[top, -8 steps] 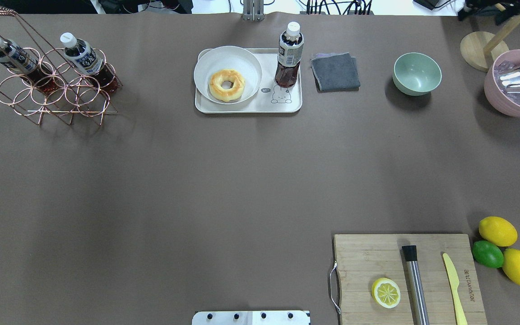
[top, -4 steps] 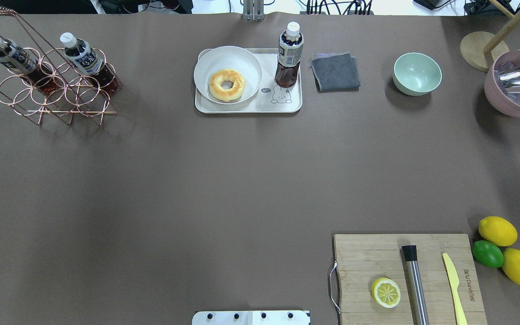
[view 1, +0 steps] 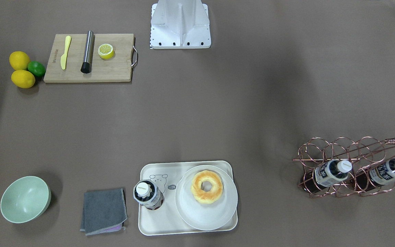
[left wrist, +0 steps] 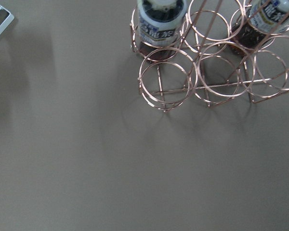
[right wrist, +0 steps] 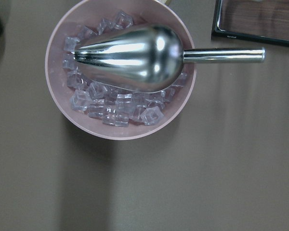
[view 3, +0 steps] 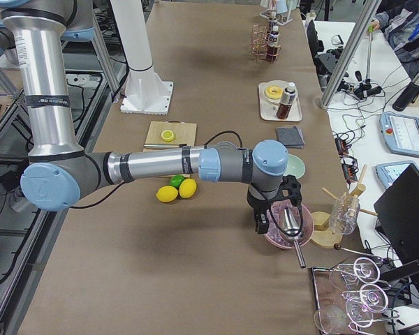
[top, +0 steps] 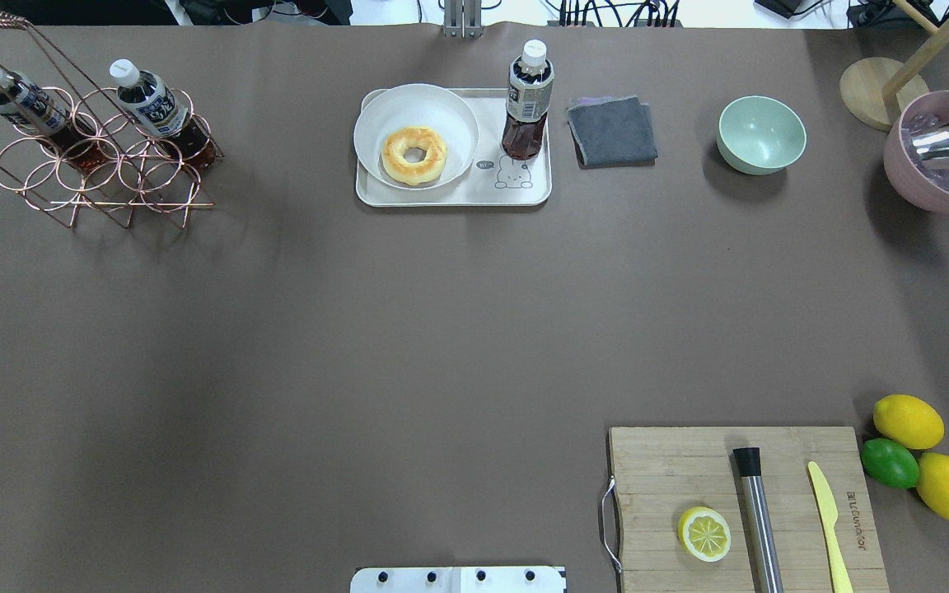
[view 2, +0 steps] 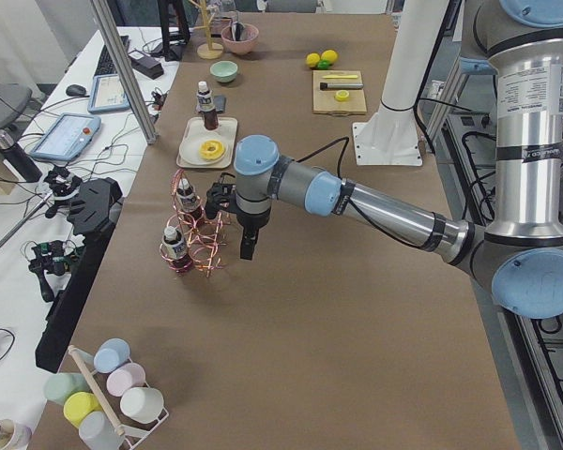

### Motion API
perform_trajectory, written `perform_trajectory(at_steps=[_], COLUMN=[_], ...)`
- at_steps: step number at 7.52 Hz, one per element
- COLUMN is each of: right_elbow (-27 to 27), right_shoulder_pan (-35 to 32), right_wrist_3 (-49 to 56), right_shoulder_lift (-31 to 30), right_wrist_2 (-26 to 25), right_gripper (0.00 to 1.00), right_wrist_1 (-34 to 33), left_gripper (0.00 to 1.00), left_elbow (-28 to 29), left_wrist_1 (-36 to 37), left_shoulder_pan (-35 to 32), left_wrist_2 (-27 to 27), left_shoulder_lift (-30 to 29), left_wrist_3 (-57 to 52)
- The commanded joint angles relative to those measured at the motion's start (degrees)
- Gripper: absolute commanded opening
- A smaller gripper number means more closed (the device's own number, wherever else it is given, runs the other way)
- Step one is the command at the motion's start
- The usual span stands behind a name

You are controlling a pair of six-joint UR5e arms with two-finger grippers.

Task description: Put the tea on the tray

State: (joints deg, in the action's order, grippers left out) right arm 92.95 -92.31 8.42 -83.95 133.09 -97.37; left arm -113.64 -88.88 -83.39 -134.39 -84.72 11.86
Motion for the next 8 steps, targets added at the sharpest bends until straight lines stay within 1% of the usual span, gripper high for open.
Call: perform_trajectory(at_steps=[1,2,4,5,8], right_elbow=[-0.6,-1.3,-0.4,-0.8,0.8], right_shoulder_pan=[-0.2,-0.1,-0.2,-0.2,-1.5], right_wrist_3=[0.6,0.4,0.4,0.5,0.3], right_shoulder_lift=[-1.6,-1.1,-1.7,-1.7,-1.6], right_wrist_2=[-0.2,0.1,1.7,1.4,0.9], right_gripper=[1.0,1.0,1.0,1.0,1.0], right_wrist_1=[0.0,0.2,0.1,0.2,0.2], left_gripper=[0.97,0.97,0.97,0.97,0.97], left_elbow=[1.9,0.6,1.7,1.8,1.9], left_wrist_1=[0.1,-0.2,-0.3,-0.3,-0.2], left_shoulder_pan=[-3.8,-5.8,-5.6,-5.5,-5.3], left_wrist_2=[0.4,0.4,0.8,2.5,2.6], left_shoulder_lift=[0.9,3.1,2.9,2.4,1.1], left_wrist_3=[-10.1,-10.5,-10.5,-10.5,-10.4])
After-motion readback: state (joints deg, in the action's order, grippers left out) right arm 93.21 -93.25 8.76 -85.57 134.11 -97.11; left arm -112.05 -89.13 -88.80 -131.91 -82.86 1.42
